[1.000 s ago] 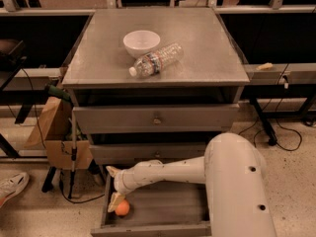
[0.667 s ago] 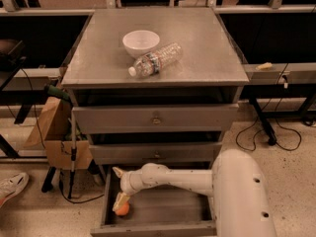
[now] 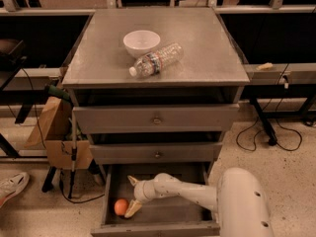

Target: Pick orange from bottom drawer and place on counter

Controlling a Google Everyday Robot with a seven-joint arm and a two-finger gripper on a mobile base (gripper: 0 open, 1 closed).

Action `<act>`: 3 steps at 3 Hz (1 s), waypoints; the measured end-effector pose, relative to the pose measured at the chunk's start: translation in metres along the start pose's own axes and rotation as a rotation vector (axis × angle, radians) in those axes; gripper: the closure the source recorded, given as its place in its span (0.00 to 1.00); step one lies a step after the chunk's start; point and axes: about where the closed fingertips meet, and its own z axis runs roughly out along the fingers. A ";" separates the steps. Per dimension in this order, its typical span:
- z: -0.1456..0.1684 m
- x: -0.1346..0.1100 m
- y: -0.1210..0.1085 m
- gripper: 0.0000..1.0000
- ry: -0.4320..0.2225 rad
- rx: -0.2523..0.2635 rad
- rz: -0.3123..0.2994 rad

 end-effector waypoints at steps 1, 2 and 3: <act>0.001 0.002 0.001 0.00 -0.003 -0.002 0.002; 0.002 0.003 0.002 0.00 -0.019 -0.005 0.004; 0.015 0.010 0.009 0.00 -0.077 -0.017 0.046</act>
Offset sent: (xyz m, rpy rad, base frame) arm 0.0002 -0.0038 -0.0026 0.0331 0.0045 0.0038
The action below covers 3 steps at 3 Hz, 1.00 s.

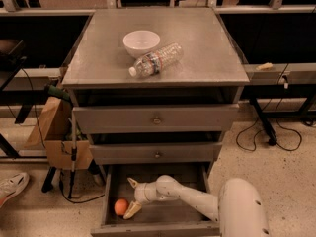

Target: Pick orange from bottom drawer and place on counter

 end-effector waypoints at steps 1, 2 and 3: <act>0.021 0.012 0.006 0.00 -0.036 -0.022 0.033; 0.037 0.021 0.011 0.00 -0.059 -0.035 0.059; 0.048 0.021 0.017 0.00 -0.080 -0.037 0.085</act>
Offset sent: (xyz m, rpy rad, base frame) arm -0.0036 0.0212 -0.0593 0.0889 0.0947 -0.0068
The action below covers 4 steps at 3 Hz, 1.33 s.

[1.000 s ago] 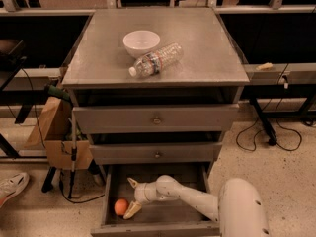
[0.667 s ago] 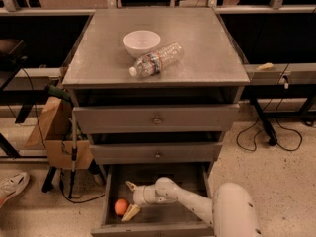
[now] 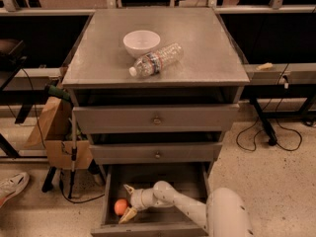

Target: Pick orange from bottom drawer and place on counter

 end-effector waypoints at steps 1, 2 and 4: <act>0.009 -0.001 0.006 0.16 -0.012 -0.002 0.016; 0.010 -0.002 0.007 0.41 -0.018 -0.001 0.023; 0.002 -0.008 0.003 0.87 -0.050 0.018 0.029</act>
Offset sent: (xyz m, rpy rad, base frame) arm -0.0056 0.0122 -0.0026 0.0377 0.0258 -0.0322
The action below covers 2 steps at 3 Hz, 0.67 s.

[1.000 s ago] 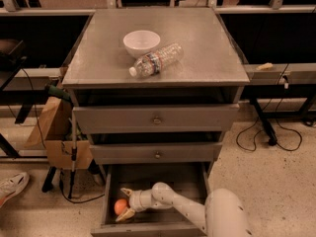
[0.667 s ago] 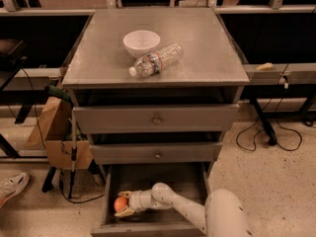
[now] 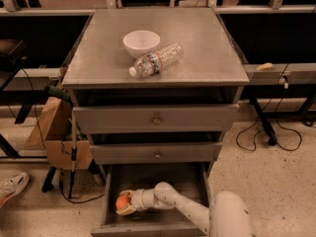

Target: Pick orange from bottom drawer and place on counter

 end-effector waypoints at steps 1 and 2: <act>-0.029 -0.012 -0.011 1.00 -0.004 0.034 -0.029; -0.084 -0.042 -0.026 1.00 0.010 0.093 -0.100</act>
Offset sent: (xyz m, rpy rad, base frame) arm 0.0158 -0.0964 0.1709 -0.0357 -0.2667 -0.0207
